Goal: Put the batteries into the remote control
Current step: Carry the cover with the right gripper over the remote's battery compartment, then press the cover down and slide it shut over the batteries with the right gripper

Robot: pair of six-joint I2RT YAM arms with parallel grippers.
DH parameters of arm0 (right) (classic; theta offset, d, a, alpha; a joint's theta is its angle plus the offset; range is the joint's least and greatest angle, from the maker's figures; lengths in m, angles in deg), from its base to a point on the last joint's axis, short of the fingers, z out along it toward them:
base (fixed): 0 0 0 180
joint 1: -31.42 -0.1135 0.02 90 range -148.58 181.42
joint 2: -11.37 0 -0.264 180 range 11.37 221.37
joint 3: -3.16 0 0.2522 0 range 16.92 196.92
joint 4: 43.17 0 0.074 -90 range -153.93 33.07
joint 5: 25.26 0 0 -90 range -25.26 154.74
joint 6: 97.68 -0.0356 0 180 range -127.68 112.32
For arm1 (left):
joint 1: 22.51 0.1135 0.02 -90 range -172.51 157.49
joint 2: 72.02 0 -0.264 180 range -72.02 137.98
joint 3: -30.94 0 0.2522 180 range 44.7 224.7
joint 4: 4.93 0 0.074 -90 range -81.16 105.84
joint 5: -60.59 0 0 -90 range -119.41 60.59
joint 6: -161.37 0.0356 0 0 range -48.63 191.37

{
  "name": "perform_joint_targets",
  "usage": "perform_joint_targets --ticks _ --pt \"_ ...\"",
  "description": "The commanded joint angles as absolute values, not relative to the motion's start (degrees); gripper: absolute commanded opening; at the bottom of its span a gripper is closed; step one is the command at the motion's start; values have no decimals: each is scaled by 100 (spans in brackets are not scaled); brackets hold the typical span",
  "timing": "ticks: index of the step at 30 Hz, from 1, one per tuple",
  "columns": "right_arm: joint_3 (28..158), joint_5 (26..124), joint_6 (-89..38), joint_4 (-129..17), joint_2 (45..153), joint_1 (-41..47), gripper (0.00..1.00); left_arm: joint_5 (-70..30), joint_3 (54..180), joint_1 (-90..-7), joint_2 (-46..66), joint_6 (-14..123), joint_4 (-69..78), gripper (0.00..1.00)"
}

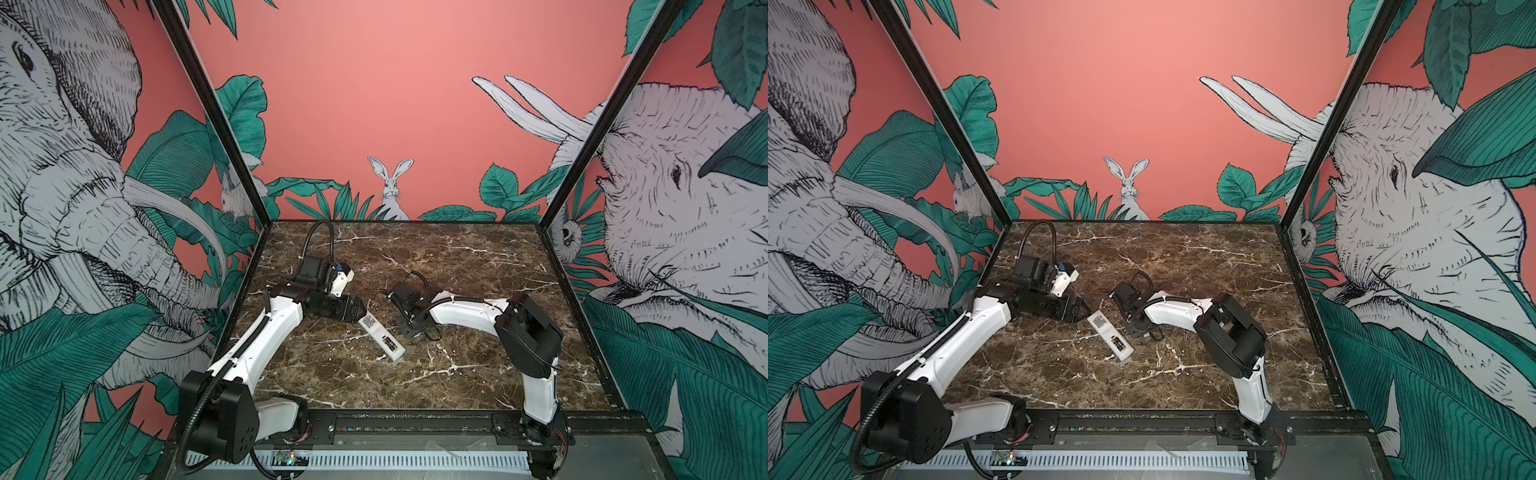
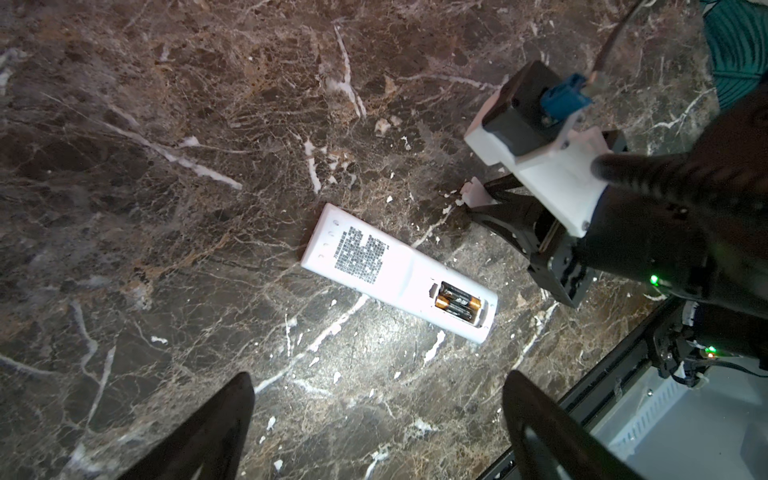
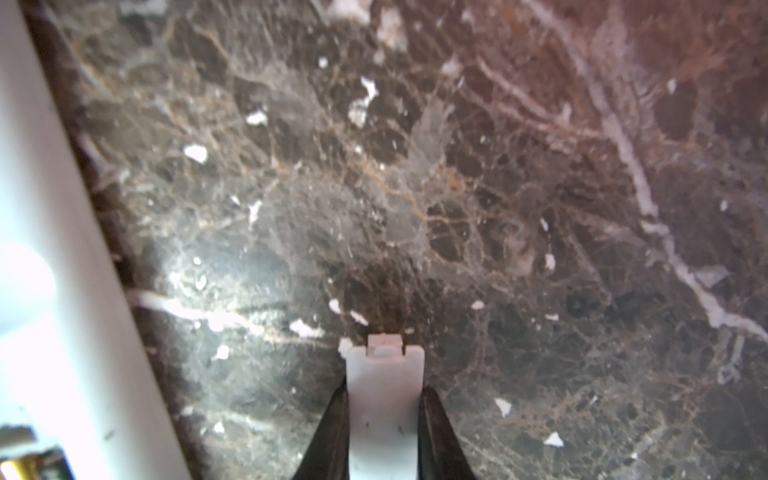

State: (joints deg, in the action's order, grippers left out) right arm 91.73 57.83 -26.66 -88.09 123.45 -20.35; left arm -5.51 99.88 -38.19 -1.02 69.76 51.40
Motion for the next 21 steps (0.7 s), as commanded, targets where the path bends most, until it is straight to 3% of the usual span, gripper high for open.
perform_joint_targets --ticks 1,8,21 --pt "8799 6020 -2254 -8633 11864 -2069 15 -463 9792 -3798 -430 7075 5288 94" --pt "8470 6380 -2335 -8228 11181 -2268 14 -589 9626 -3797 -835 7016 5272 94" --pt "8482 6027 -2794 -7174 11526 -3107 13 -585 9522 -3806 -1300 6992 5183 97"
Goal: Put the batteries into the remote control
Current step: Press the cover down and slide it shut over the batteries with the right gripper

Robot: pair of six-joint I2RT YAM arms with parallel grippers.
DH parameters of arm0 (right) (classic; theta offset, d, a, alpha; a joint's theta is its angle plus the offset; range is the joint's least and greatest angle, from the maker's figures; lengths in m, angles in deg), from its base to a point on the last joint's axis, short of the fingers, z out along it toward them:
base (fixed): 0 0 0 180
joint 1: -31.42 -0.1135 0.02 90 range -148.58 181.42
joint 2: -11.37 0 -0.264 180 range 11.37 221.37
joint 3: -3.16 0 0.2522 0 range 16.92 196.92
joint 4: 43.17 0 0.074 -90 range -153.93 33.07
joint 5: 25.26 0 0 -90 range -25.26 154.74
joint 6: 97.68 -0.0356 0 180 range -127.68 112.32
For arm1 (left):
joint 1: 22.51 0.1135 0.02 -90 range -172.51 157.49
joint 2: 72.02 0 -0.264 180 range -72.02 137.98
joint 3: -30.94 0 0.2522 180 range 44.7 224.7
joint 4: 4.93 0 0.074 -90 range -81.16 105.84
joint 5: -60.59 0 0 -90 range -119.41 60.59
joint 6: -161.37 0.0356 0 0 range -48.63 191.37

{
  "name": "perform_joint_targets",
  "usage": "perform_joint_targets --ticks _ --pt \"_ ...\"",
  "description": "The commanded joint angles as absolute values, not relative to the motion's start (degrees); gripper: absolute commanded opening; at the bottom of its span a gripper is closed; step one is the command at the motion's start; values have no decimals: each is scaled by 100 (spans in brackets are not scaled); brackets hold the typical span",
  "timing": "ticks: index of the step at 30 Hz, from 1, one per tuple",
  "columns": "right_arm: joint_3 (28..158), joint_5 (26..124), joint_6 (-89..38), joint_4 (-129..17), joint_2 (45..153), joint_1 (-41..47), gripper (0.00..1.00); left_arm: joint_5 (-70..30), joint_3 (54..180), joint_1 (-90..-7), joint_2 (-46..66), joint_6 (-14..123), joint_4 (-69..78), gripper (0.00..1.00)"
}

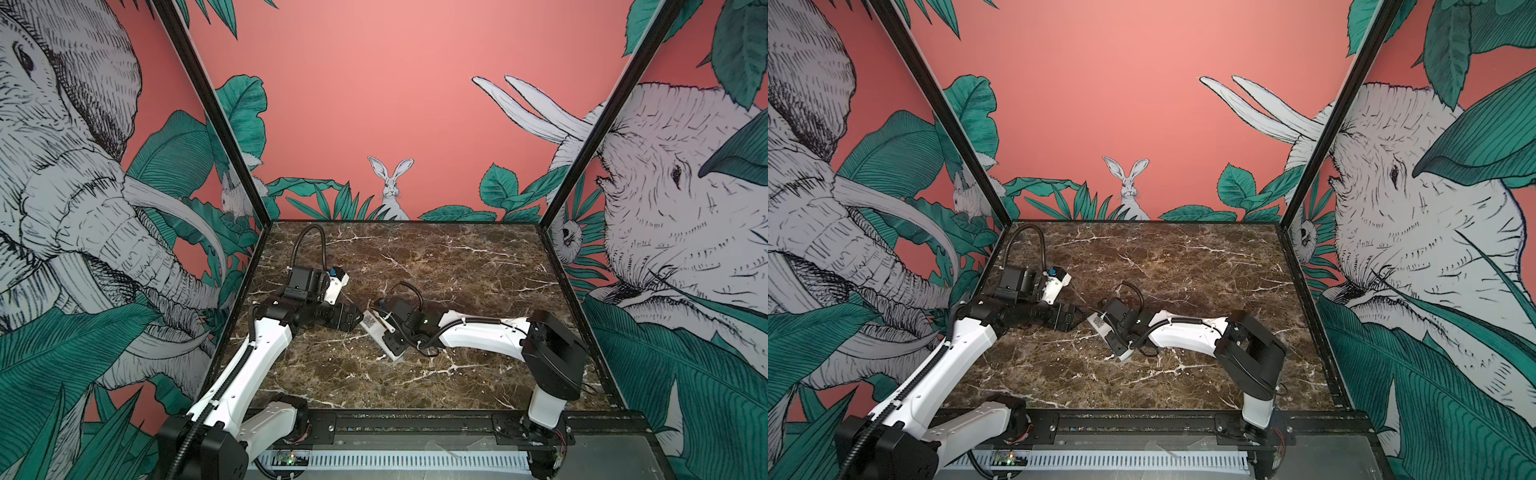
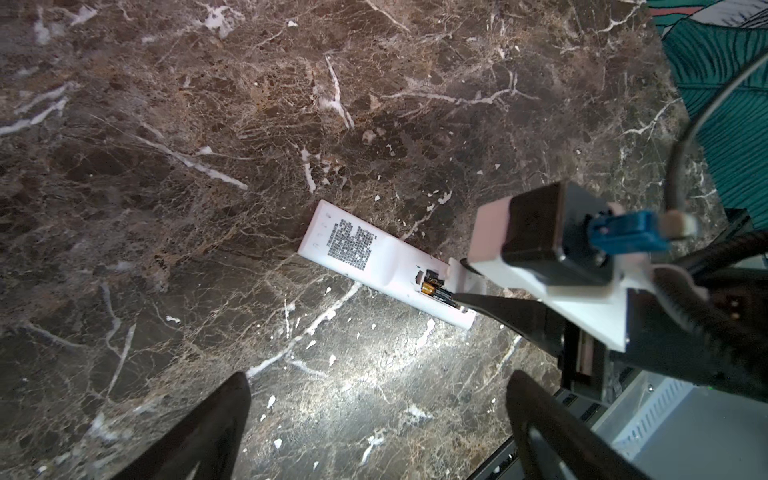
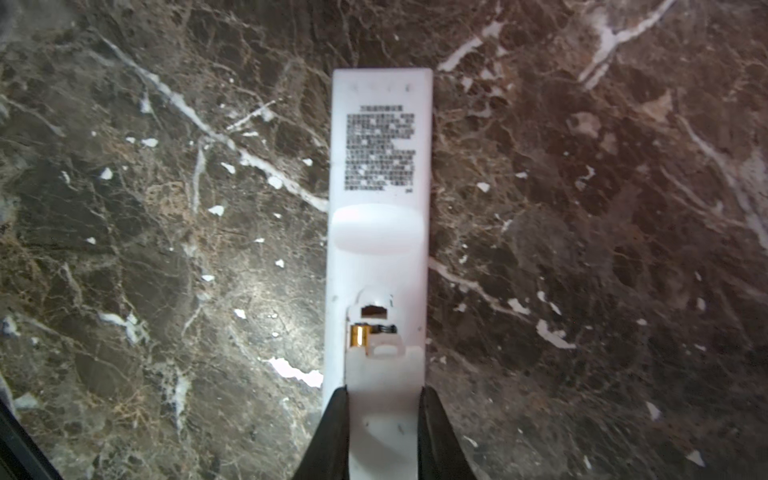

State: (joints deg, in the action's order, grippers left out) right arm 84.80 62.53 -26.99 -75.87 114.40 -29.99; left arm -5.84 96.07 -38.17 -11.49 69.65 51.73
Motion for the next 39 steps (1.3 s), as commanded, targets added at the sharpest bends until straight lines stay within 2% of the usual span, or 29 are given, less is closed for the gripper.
perform_joint_targets --ticks 1,25,39 --pt "8470 6011 -2781 -7111 11526 -3135 13 -593 9513 -3802 -1316 6986 5177 97" --pt "8498 5919 -2855 -7387 11834 -3142 12 -658 9476 -3806 -1425 6978 5158 98" --pt "8228 5952 -2769 -7287 11590 -3162 12 -595 9453 -3804 -1450 6972 5102 99"
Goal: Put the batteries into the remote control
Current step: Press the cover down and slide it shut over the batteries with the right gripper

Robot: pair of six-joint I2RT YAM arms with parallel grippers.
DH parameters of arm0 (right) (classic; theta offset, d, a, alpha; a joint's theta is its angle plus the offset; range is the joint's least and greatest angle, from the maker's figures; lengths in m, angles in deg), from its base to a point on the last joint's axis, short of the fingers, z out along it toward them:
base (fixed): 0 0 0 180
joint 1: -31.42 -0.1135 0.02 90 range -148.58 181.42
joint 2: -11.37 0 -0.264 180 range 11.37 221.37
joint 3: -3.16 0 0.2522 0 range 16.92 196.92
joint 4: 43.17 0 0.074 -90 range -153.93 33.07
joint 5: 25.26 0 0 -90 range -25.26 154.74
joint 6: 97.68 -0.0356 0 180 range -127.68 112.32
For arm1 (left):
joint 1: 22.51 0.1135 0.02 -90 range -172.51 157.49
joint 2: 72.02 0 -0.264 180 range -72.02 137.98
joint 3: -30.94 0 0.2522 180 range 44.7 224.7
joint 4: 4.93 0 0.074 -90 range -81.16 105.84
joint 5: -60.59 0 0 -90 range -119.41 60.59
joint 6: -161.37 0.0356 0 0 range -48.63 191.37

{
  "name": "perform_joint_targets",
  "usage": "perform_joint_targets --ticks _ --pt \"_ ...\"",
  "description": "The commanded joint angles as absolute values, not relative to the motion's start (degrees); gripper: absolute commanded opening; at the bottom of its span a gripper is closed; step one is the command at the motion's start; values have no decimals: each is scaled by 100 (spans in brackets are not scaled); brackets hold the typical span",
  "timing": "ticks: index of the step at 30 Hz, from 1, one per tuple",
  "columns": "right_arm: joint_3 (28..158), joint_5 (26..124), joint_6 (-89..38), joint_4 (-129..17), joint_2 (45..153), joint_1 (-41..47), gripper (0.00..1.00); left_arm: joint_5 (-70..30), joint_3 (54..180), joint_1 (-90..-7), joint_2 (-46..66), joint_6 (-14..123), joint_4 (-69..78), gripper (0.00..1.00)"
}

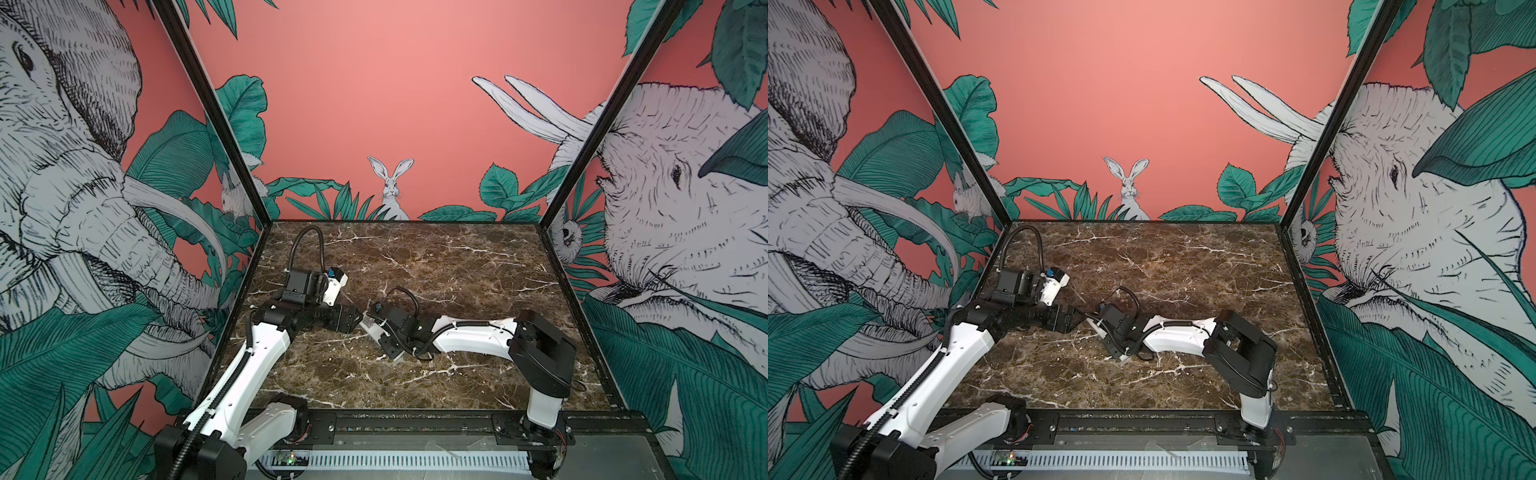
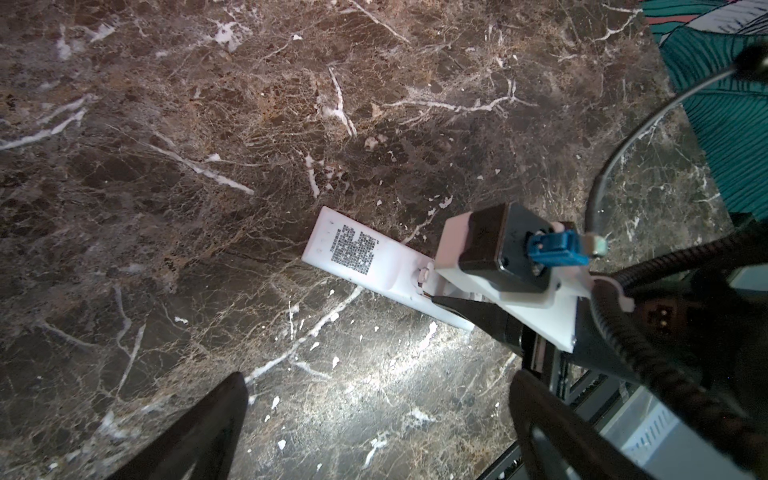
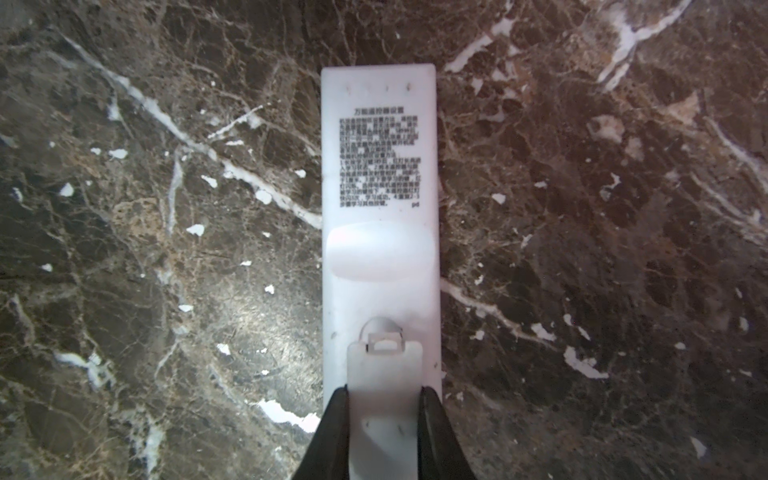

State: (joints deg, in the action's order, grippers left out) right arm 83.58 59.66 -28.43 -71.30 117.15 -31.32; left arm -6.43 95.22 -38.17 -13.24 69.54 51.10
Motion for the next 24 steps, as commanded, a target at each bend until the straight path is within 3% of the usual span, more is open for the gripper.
perform_joint_targets --ticks 1,18,24 --pt "8222 5973 -2726 -7275 11569 -3176 12 -611 9456 -3806 -1467 6978 5108 99" --pt "7983 6097 -2414 -7231 11364 -3213 12 -650 9458 -3806 -1463 6967 5114 99" --pt "7942 6097 -2425 -7176 11364 -3230 19 -650 9453 -3805 -1443 6970 5113 99"
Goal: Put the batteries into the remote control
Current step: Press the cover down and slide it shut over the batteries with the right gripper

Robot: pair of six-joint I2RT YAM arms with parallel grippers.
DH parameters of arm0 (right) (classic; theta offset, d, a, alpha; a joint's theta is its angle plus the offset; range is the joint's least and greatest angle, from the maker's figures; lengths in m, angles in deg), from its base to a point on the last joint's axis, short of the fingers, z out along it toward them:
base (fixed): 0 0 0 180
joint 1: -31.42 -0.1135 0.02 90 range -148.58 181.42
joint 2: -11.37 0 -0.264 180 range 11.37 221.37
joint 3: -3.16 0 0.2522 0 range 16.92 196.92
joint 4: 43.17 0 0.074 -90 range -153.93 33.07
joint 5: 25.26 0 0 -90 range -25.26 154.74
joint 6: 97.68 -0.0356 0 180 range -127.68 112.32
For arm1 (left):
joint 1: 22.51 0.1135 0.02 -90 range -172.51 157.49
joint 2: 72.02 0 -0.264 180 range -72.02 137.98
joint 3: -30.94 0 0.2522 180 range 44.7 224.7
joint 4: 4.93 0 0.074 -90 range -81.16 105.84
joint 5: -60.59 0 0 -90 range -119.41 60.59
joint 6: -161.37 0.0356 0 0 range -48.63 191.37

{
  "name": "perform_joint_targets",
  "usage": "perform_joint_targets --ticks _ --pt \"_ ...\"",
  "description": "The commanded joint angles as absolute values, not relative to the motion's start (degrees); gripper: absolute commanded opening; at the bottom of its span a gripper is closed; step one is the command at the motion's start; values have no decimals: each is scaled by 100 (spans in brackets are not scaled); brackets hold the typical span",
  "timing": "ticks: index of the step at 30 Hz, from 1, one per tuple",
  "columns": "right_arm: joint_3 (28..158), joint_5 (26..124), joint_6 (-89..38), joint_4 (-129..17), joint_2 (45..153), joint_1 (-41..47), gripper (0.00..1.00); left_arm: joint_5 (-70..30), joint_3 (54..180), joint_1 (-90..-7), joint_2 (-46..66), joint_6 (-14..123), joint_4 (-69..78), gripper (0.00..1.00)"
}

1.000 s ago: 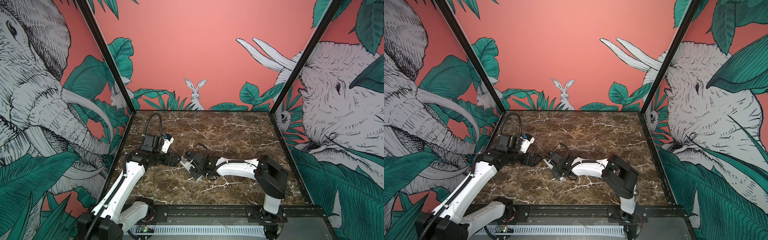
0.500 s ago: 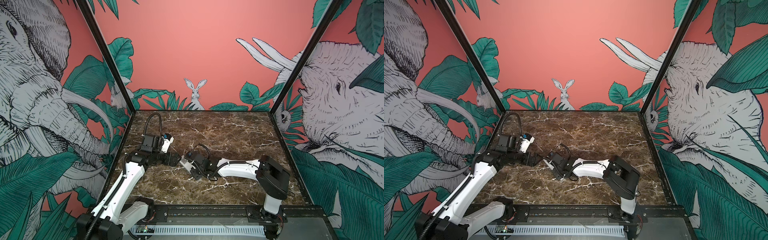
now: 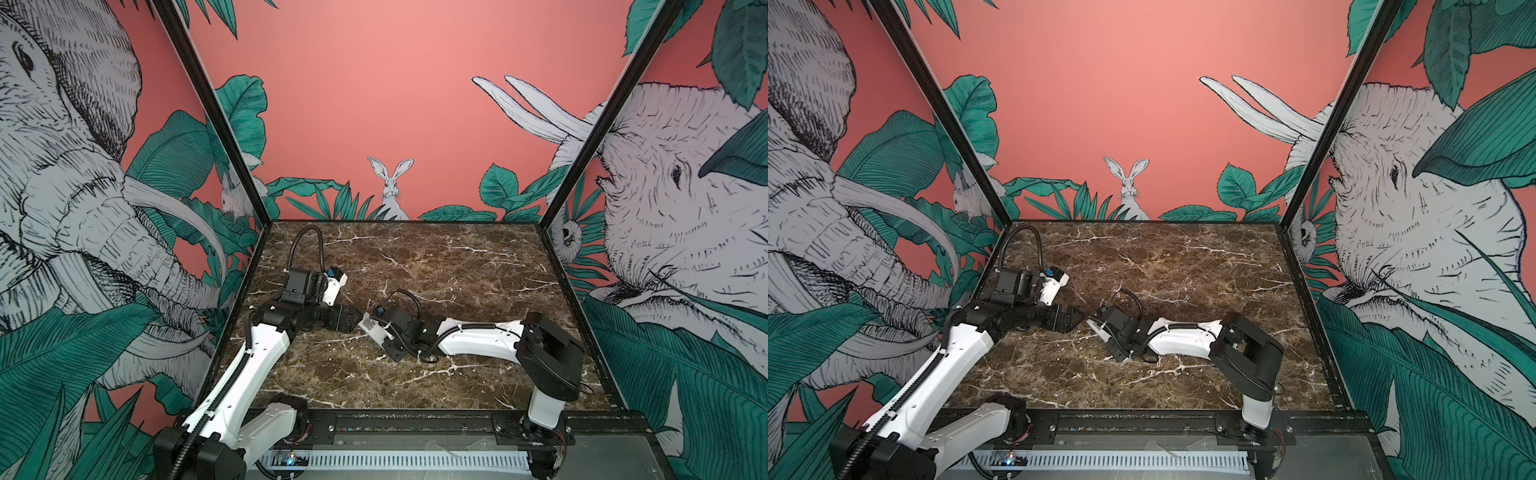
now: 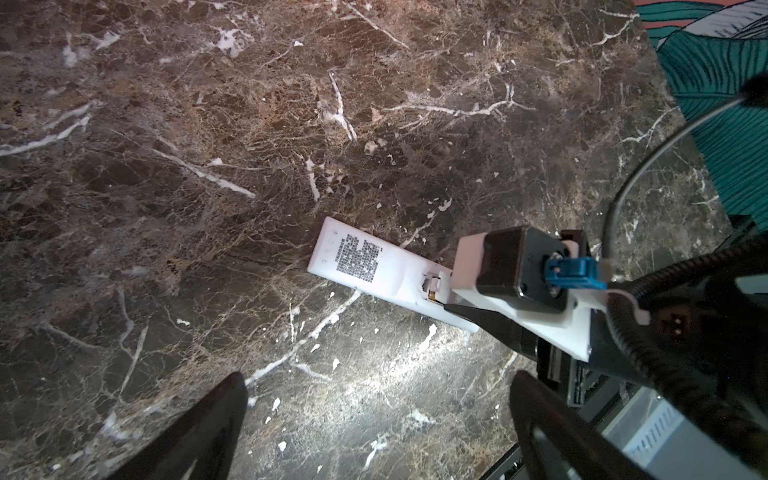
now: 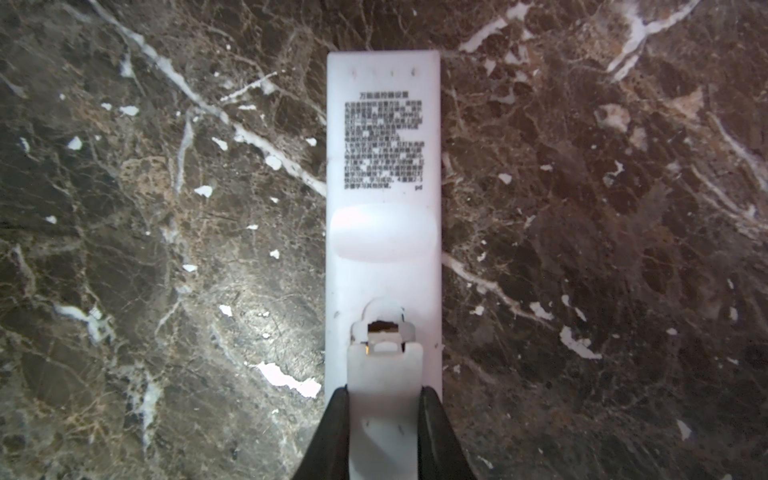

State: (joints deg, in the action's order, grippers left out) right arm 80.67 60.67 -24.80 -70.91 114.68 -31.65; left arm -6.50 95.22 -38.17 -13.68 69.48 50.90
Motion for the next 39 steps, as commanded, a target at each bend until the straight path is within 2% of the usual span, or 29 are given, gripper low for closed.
perform_joint_targets --ticks 1,5,13,19,28,39 --pt "7941 6089 -2420 -7166 11359 -3238 21 -648 9458 -3801 -1437 6970 5112 99" --pt "7941 6066 -2442 -7110 11324 -3239 25 -658 9460 -3806 -1430 6970 5114 99" --pt "7849 6024 -2480 -7004 11082 -3247 42 -648 9456 -3801 -1434 6966 5111 99" --pt "7761 6033 -2525 -6925 10818 -3239 46 -656 9460 -3802 -1445 6969 5103 99" --pt "7954 6497 -2626 -6881 11029 -3148 15 -666 9445 -3806 -1473 6956 5107 99" --pt "7795 6853 -3028 -6767 11643 -2941 9 -656 9443 -3803 -1501 6955 5107 99"
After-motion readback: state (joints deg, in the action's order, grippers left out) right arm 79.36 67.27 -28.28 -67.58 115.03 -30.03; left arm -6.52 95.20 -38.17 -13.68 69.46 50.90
